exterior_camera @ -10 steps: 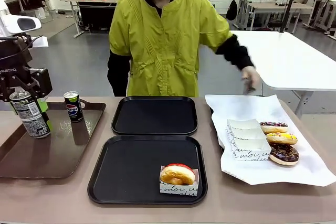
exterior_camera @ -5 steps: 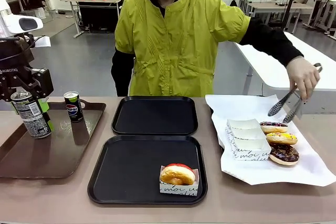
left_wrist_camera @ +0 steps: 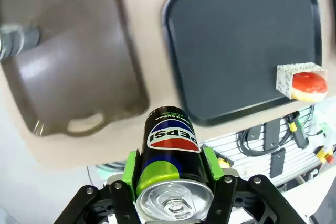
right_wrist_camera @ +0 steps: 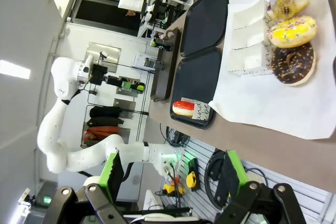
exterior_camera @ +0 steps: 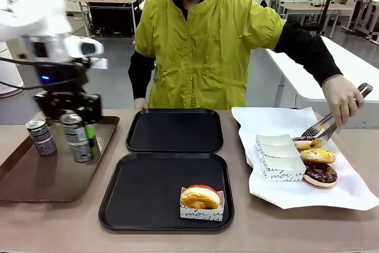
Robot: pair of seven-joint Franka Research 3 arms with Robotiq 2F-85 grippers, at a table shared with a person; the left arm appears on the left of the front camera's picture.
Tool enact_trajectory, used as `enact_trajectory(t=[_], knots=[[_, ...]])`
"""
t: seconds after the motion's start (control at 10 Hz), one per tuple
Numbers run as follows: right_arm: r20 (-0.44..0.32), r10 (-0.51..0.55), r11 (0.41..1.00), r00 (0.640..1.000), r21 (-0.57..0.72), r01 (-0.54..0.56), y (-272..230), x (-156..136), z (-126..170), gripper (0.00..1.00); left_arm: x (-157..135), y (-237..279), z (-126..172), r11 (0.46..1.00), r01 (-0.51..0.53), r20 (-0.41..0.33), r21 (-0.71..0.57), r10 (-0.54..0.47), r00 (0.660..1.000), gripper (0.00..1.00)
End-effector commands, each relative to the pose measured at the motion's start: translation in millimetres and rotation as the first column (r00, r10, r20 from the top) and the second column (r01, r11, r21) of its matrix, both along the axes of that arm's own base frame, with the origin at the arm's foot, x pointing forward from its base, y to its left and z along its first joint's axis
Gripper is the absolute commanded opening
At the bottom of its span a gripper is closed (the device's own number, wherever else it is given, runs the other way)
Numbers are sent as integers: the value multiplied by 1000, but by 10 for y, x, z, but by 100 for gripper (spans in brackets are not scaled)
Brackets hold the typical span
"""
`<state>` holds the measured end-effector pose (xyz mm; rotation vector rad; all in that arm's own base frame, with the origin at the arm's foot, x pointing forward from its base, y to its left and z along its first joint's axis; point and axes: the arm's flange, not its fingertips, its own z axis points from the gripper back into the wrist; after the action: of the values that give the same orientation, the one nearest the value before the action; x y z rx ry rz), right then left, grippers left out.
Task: Set up donuts and drinks on trays.
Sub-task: Pick up one Pepsi coke and place it on the Flat Tray.
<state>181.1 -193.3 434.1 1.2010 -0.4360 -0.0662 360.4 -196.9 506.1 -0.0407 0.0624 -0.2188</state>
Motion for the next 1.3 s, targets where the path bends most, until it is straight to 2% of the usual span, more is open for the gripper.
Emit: enact_trajectory(t=[0.0,0.2,0.4,0.7,1.0,1.2], knots=[[27,-6,1000,1000,16,5,-17,25,7,100,299,-392,-131,998,38,8,42,-38,999,59],[27,-6,1000,1000,16,5,-17,25,7,100,412,-818,-419,990,125,35,60,-127,991,59],[27,-6,1000,1000,16,5,-17,25,7,100,475,-1110,-709,974,218,21,67,-220,975,59],[27,-6,1000,1000,16,5,-17,25,7,100,329,-1140,-1072,946,319,32,63,-322,946,59],[27,-6,1000,1000,16,5,-17,25,7,100,131,-1083,-1193,929,367,93,45,-370,925,59],[27,-6,1000,1000,16,5,-17,25,7,100,99,-1050,-1225,928,371,111,25,-371,922,59]])
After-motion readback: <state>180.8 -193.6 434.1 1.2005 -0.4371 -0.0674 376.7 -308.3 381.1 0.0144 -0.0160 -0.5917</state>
